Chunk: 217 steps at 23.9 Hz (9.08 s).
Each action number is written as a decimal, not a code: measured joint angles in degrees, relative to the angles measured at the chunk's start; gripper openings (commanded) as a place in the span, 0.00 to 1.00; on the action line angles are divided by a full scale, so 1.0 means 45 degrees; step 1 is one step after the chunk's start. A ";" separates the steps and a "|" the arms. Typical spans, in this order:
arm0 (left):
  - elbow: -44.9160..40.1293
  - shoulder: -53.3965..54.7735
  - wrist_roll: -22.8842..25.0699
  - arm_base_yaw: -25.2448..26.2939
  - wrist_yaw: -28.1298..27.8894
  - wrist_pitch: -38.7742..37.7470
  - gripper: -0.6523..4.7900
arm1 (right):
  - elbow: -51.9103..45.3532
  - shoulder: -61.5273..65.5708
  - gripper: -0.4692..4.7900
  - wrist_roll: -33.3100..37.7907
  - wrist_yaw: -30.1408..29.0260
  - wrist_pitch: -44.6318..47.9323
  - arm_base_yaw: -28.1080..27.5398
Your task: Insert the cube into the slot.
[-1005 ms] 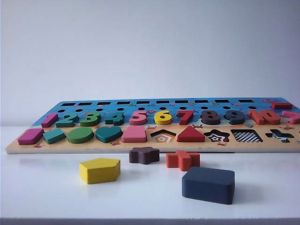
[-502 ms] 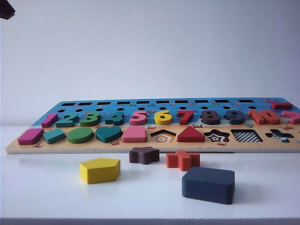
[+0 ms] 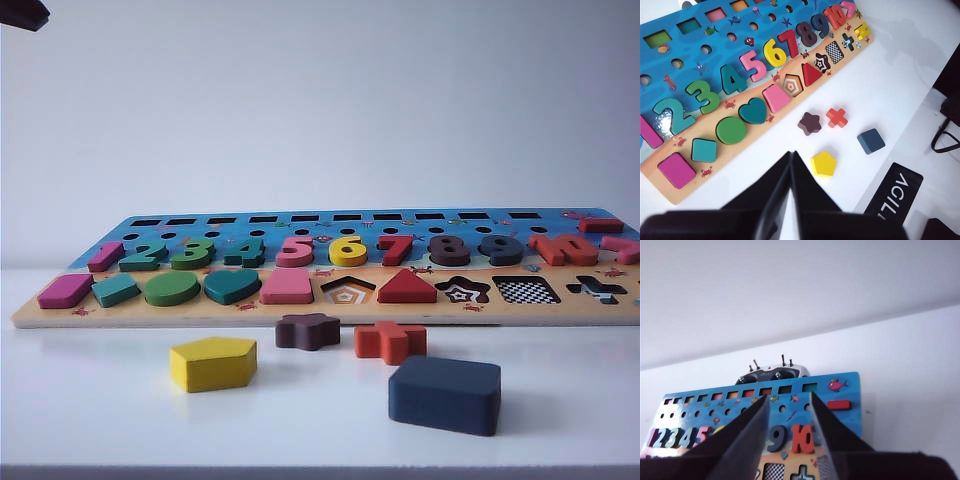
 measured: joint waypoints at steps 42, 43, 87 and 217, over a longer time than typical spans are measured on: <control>0.0000 0.0000 -0.0029 0.0000 0.0000 0.0097 0.14 | 0.6951 1.3172 0.71 -0.1962 0.2710 -0.7524 1.4280; 0.0000 0.0000 -0.0029 0.0000 0.0000 0.0097 0.14 | 0.6951 1.3338 0.71 -0.1617 0.2662 -0.7383 1.4280; 0.0000 -0.0005 -0.0029 0.0000 0.0005 0.0097 0.14 | 0.6951 1.7126 0.83 -0.3657 0.2909 -0.6572 1.4285; 0.0000 -0.0005 -0.0029 0.0005 0.0005 0.0199 0.14 | 0.6805 1.5169 0.14 0.4609 0.7626 -0.5940 1.0156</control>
